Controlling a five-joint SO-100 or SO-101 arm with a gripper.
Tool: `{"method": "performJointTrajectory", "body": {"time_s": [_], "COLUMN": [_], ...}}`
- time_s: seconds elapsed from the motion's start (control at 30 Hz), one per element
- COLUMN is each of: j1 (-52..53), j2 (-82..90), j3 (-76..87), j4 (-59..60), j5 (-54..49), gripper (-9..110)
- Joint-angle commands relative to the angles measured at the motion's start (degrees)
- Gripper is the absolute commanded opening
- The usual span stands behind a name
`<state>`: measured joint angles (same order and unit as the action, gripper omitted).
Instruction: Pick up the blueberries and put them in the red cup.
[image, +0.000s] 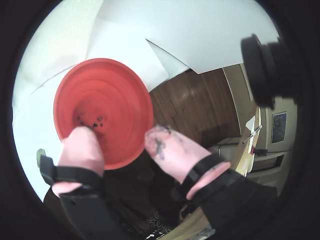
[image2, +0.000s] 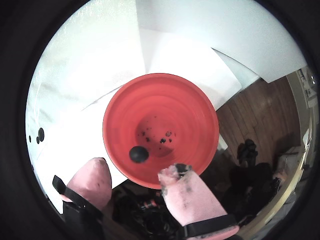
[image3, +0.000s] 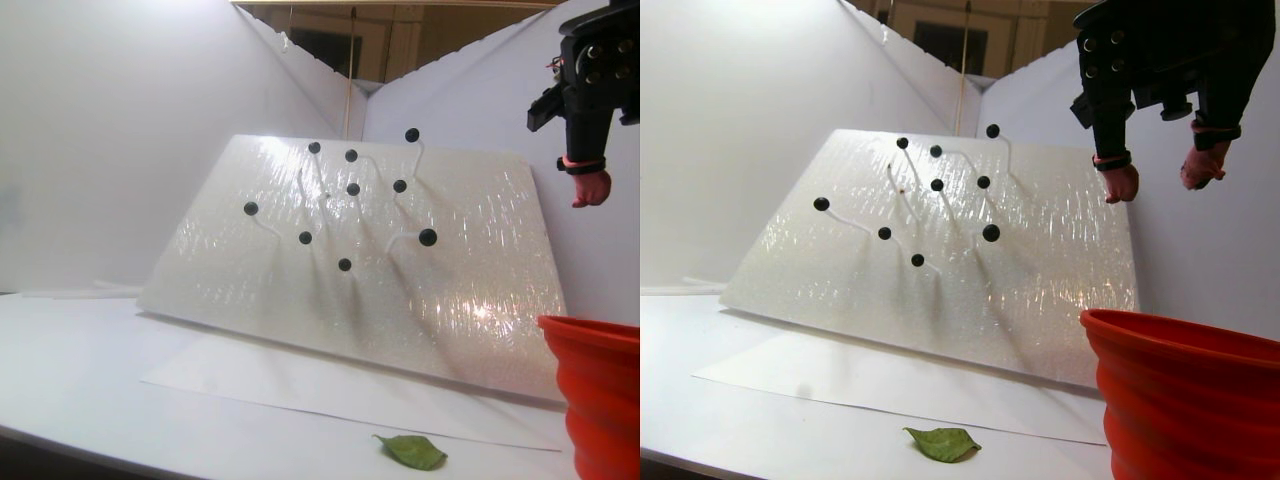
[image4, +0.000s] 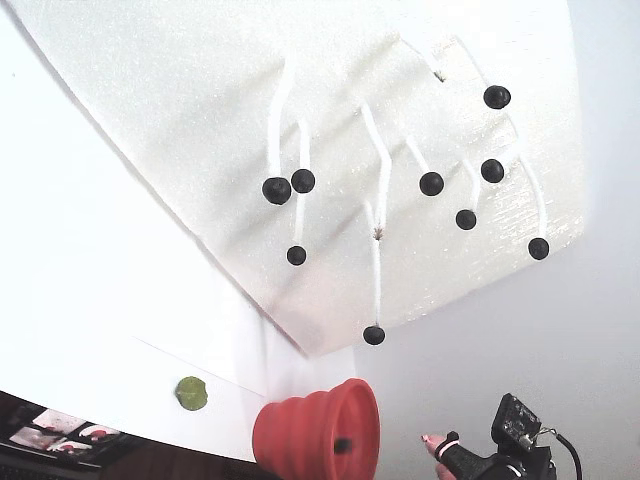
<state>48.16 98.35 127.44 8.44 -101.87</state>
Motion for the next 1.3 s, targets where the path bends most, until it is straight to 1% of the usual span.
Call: {"method": "performJointTrajectory", "body": {"time_s": [0.0, 0.3, 0.53, 1.27], "j1": [1.05, -2.46, -6.24, -14.77], "j2": [1.76, 6.15, 11.07, 21.27], "j3": [-5.98, -3.52, -2.90, 1.41], "j4": [-1.49, -1.32, 2.72, 9.49], "j5": [0.00, 0.53, 1.67, 2.29], "gripper": [22, 19, 19, 18]}}
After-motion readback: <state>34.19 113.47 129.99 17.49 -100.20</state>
